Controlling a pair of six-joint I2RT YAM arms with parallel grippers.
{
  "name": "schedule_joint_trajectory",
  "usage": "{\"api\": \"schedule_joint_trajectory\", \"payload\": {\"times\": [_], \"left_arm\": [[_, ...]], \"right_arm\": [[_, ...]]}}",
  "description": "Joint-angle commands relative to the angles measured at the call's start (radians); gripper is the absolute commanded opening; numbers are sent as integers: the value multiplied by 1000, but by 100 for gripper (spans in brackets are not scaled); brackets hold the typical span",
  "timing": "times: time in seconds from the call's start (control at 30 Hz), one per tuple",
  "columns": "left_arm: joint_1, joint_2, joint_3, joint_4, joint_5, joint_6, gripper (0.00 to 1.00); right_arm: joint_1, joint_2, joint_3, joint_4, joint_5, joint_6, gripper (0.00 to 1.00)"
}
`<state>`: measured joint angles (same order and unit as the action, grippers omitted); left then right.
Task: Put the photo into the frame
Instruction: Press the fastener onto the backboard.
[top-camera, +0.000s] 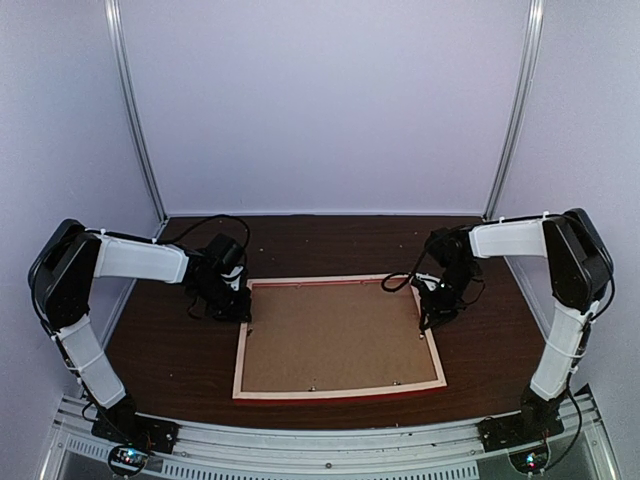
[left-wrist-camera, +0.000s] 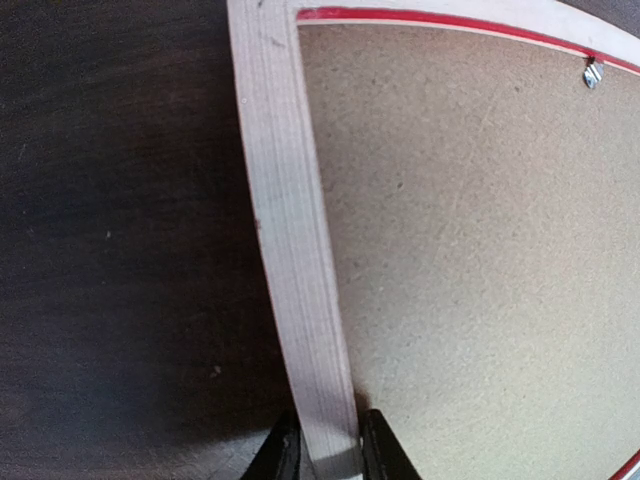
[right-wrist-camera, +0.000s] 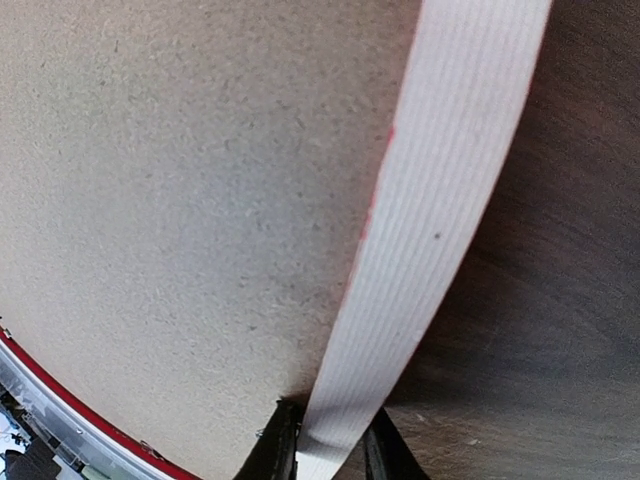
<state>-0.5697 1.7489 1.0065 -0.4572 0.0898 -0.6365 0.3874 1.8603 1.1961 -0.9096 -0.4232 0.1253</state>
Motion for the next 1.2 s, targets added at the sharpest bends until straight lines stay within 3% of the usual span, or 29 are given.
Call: {"api": "schedule_joint_trajectory", "payload": {"times": [0.0,0.27,0.5,0.77,1.17], "left_arm": [[-7,24,6,-31,-4,26,23],[-7,32,10,-31,-3,28,23],[-7,35,10,-29,-3,28,23],[-7,40,14,-31,0,30,23],[-7,37,25,-43,-11,32,23]], "right_arm": [[25,37,-16,-33,5,-38,24],[12,30,-23,20,-72,8,33],[16,28,-42,-28,-4,-19,36],[19,48,-47,-56,61,-29,26],[28,52,-37,-112,61,-82,21]]}}
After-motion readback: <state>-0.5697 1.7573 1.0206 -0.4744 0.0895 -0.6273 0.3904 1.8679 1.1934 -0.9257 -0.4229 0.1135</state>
